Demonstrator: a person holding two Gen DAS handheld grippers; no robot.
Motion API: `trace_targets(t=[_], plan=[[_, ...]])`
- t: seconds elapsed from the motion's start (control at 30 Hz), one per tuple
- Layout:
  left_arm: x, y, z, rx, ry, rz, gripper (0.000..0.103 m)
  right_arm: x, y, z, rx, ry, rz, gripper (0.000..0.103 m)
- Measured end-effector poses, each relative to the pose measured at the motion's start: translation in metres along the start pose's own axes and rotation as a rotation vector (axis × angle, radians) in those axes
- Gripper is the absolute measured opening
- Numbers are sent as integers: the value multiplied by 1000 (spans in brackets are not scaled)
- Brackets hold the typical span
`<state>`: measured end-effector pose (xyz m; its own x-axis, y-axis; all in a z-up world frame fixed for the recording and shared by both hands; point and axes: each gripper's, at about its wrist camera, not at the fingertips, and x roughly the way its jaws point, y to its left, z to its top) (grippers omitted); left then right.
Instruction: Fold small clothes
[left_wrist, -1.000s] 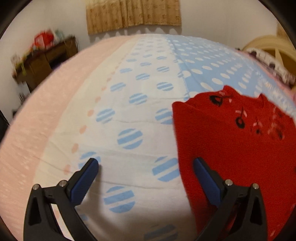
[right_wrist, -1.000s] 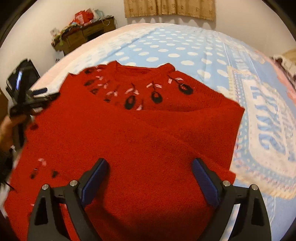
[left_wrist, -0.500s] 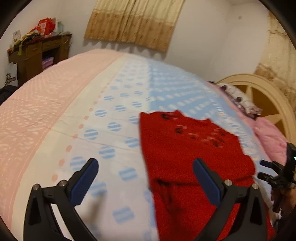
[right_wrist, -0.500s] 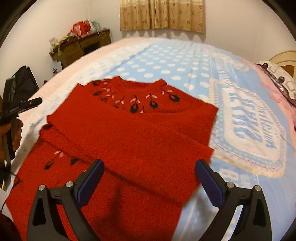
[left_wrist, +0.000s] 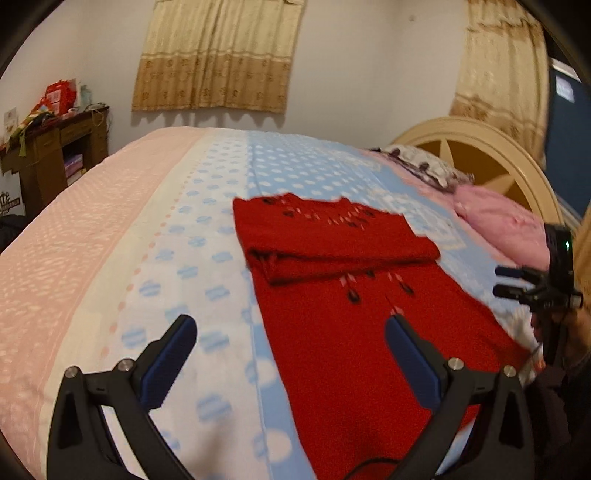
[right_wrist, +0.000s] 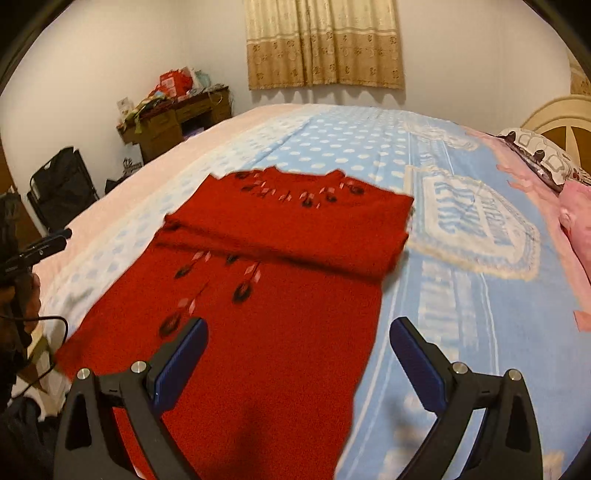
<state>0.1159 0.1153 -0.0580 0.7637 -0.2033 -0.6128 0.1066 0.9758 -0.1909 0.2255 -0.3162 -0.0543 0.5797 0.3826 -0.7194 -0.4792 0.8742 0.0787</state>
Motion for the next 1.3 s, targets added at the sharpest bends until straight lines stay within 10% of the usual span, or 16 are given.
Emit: trace_targets(t=[1.3], plan=[[-10, -59, -91, 47, 201, 14, 103, -56, 63, -85, -5, -17, 31, 99]])
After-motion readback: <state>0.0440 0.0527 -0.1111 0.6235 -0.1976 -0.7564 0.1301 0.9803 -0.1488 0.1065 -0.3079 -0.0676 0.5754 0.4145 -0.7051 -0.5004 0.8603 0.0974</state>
